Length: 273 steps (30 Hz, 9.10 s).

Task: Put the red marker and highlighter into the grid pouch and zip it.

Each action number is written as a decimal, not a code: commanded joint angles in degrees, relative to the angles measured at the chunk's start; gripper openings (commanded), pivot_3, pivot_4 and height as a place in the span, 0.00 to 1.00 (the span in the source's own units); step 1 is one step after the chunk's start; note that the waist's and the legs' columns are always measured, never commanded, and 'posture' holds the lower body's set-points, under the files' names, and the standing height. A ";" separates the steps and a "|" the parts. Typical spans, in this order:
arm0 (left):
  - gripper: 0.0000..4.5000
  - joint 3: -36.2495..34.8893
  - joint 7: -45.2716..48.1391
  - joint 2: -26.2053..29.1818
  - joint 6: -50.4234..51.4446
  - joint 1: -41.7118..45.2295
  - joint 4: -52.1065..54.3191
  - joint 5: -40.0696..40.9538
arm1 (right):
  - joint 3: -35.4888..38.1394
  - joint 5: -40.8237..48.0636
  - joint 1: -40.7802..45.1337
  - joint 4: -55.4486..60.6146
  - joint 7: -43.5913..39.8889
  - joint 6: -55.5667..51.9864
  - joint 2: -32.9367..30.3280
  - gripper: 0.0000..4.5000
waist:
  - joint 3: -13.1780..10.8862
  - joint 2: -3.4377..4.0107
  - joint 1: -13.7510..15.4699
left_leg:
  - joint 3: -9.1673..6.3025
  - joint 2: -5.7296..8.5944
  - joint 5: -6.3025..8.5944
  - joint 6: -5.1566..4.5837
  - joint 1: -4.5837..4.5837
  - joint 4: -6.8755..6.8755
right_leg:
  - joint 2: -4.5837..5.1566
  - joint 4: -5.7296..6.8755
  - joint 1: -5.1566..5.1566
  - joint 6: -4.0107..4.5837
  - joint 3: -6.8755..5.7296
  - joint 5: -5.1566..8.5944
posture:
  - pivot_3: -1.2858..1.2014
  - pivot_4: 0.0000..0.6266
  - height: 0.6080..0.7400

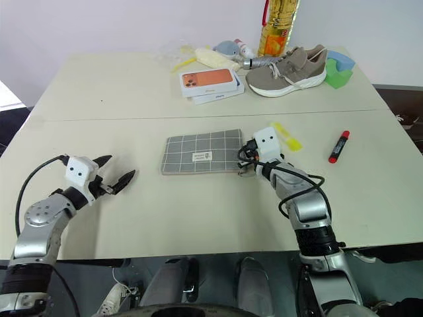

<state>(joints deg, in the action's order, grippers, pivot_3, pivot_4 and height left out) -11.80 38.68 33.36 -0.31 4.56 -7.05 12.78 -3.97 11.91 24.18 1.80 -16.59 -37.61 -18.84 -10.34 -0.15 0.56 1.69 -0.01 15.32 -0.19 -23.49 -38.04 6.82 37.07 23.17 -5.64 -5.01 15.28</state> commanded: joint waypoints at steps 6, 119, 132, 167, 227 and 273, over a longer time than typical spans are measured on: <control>1.00 0.18 2.13 1.65 -4.38 2.05 -3.18 -1.07 | 1.12 -4.41 0.99 1.14 1.33 4.76 -0.50 0.01 | 0.00 0.01 -0.18 | 0.01 0.00 0.00 0.00 -0.02 0.00 | 0.00 0.00 0.02 -0.01 0.00 0.00 | 0.52 0.24 1.00; 0.00 15.89 5.00 -10.36 -22.91 12.86 -10.33 -8.95 | -5.94 1.60 -3.94 22.91 -2.69 -8.29 1.99 0.01 | 0.01 -0.06 -1.12 | -0.01 0.00 -0.02 0.01 -0.01 0.00 | -0.03 0.05 0.01 -0.05 -0.01 -0.01 | 0.52 0.24 1.00; 0.00 18.80 -2.56 -18.39 -15.49 16.70 -8.18 -11.57 | -16.63 1.85 0.36 24.05 -10.27 -6.62 3.10 0.01 | 0.01 -0.06 -1.12 | -0.03 0.01 -0.02 0.01 -0.01 -0.01 | -0.04 0.05 0.00 -0.05 -0.02 -0.01 | 0.52 0.24 1.00; 0.00 17.74 -12.08 -16.19 -10.64 17.32 -5.67 -14.46 | 15.68 0.20 5.64 -10.31 -3.46 -4.41 -9.97 0.86 | 0.01 -0.07 -1.08 | 0.02 0.04 -0.03 0.02 -0.01 -0.01 | -0.02 0.04 -0.01 -0.05 -0.01 -0.01 | 0.52 0.24 1.00; 0.00 18.52 -3.64 -15.08 -14.76 16.83 -5.19 -11.29 | 5.33 4.70 -10.46 24.24 -18.65 -0.70 -18.16 0.18 | 0.00 -0.09 0.20 | -0.02 0.04 -0.03 0.01 -0.01 -0.08 | -0.01 -0.01 -0.07 -0.06 0.00 -0.02 | 0.52 0.24 1.00; 0.00 21.78 -1.79 -16.07 -15.11 18.90 -9.19 -13.22 | 30.28 1.37 -6.39 1.44 9.24 -8.09 -10.99 0.98 | 0.03 -0.06 0.12 | 0.02 0.05 -0.03 0.01 0.06 -0.11 | -0.01 0.03 -0.15 -0.09 0.01 -0.04 | 0.52 0.24 1.00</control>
<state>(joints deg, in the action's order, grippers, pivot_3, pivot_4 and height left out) 10.41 37.48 17.40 -15.42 22.82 -17.87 -0.64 25.39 14.26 16.35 4.17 -8.79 -47.97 -30.07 -10.31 -0.21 0.67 1.72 0.05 15.28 -0.19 -23.44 -38.16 6.81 37.10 23.02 -5.73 -4.99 15.24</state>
